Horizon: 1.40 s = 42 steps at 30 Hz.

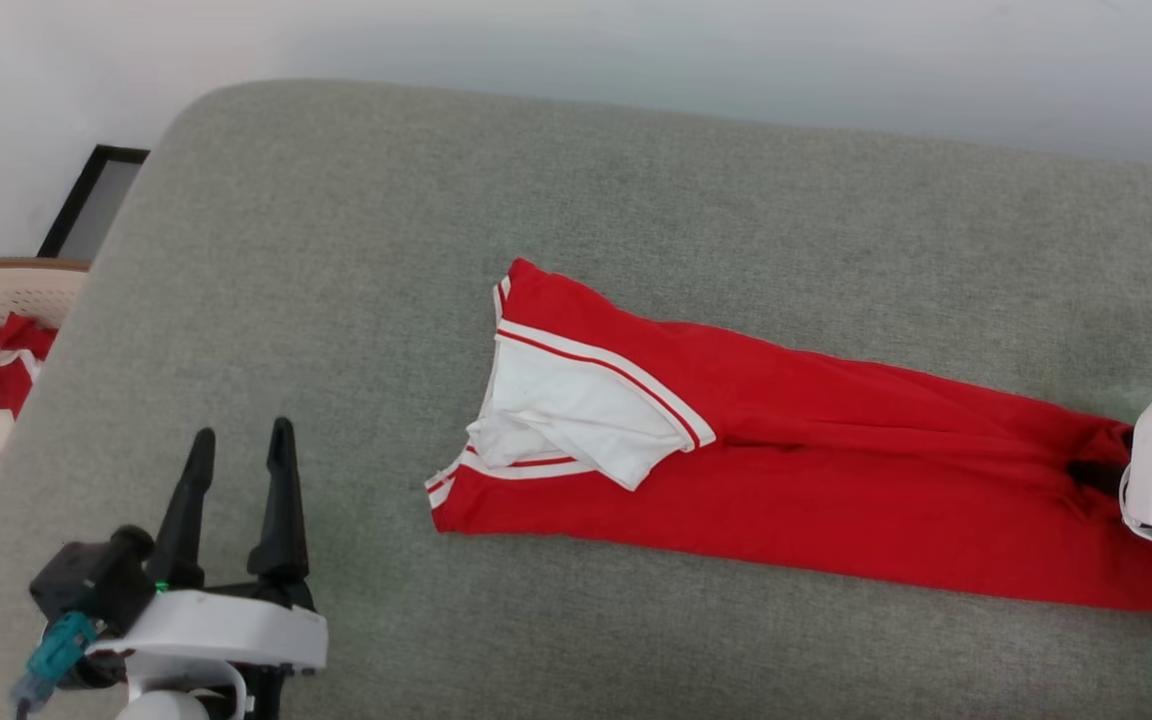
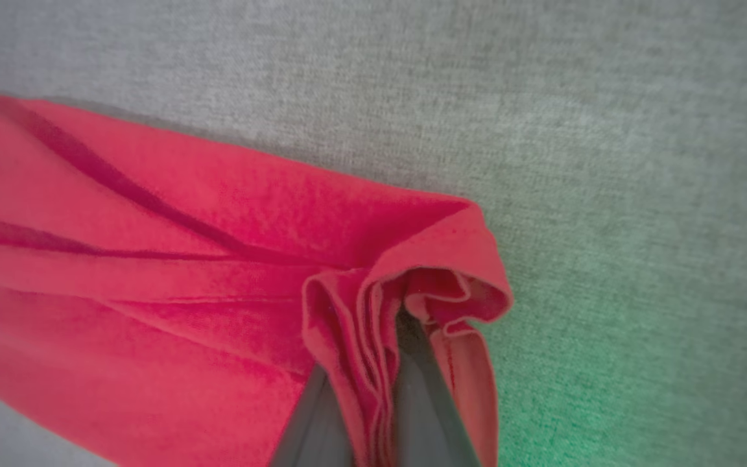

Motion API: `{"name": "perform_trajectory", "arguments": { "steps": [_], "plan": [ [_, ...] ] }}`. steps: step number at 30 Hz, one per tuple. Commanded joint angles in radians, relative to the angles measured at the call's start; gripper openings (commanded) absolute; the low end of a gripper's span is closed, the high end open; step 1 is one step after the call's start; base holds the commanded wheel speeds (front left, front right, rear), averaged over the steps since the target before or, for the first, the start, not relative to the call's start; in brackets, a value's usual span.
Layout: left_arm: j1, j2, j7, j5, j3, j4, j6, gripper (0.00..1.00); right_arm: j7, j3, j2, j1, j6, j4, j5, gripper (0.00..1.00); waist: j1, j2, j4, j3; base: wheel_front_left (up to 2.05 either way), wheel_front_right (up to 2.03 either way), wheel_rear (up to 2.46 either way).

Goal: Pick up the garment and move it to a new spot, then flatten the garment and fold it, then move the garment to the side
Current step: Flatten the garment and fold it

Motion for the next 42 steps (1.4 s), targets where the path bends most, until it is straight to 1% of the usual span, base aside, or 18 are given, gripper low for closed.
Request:
{"name": "perform_trajectory", "arguments": {
  "steps": [1, 5, 7, 13, 16, 17, 19, 24, 28, 32, 38, 42],
  "plan": [
    [0.013, -0.014, -0.001, 0.024, 0.022, 0.008, -0.017, 1.0, 0.021, 0.014, 0.033, 0.036, -0.001, 0.013, 0.007, 0.0, 0.0, -0.0001, -0.007, 0.003, 0.0, 0.0, 0.0],
    [0.019, -0.04, -0.001, 0.051, 0.064, 0.021, -0.051, 1.0, 0.018, 0.007, 0.013, 0.036, -0.001, -0.031, 0.0, 0.0, 0.0, -0.0001, -0.022, 0.004, 0.0, 0.0, 0.0],
    [0.016, -0.055, -0.001, 0.063, 0.081, 0.024, -0.064, 1.0, 0.007, 0.002, -0.008, 0.036, -0.001, -0.05, -0.007, 0.0, 0.0, -0.0001, -0.031, 0.003, 0.0, 0.0, 0.0],
    [0.013, -0.076, -0.001, 0.099, 0.117, 0.027, -0.09, 1.0, -0.017, -0.021, -0.071, 0.035, -0.001, -0.076, -0.041, 0.0, 0.0, -0.0001, -0.058, -0.006, 0.0, 0.0, 0.0],
    [0.014, -0.085, -0.001, 0.113, 0.127, 0.031, -0.1, 1.0, -0.037, -0.038, -0.109, 0.028, -0.001, -0.07, -0.06, 0.0, 0.0, -0.0001, -0.069, -0.01, 0.0, 0.0, 0.0],
    [0.014, -0.085, -0.001, 0.113, 0.127, 0.031, -0.1, 1.0, -0.037, -0.038, -0.109, 0.028, -0.001, -0.07, -0.06, 0.0, 0.0, -0.0001, -0.069, -0.01, 0.0, 0.0, 0.0],
    [0.014, -0.088, -0.001, 0.12, 0.13, 0.035, -0.108, 1.0, -0.048, -0.048, -0.129, 0.02, -0.001, -0.058, -0.077, 0.0, 0.0, -0.0001, -0.075, -0.012, 0.0, 0.0, 0.0],
    [0.01, -0.098, -0.001, 0.135, 0.134, 0.049, -0.122, 1.0, -0.081, -0.071, -0.176, -0.002, -0.001, -0.005, -0.134, 0.0, 0.0, -0.0001, -0.086, -0.017, 0.0, 0.0, 0.0],
    [0.018, -0.101, -0.001, 0.139, 0.142, 0.058, -0.128, 1.0, -0.086, -0.074, -0.165, -0.02, -0.001, 0.024, -0.143, 0.0, 0.0, -0.0001, -0.1, -0.027, 0.0, 0.0, 0.0],
    [0.032, -0.101, -0.001, 0.145, 0.152, 0.064, -0.132, 1.0, -0.06, -0.042, -0.131, -0.025, -0.001, -0.014, -0.105, 0.0, 0.0, -0.0001, -0.121, -0.046, 0.0, 0.0, 0.0],
    [0.061, -0.11, -0.001, 0.143, 0.174, 0.072, -0.137, 1.0, 0.016, 0.026, -0.089, 0.008, -0.001, -0.18, 0.013, 0.0, 0.0, -0.0001, -0.149, -0.087, 0.0, 0.0, 0.0],
    [0.064, -0.12, -0.001, 0.149, 0.172, 0.079, -0.141, 1.0, 0.054, 0.072, -0.056, 0.014, -0.001, -0.303, 0.056, 0.0, 0.0, -0.0001, -0.153, -0.108, 0.0, 0.0, 0.0]
  ]
}}
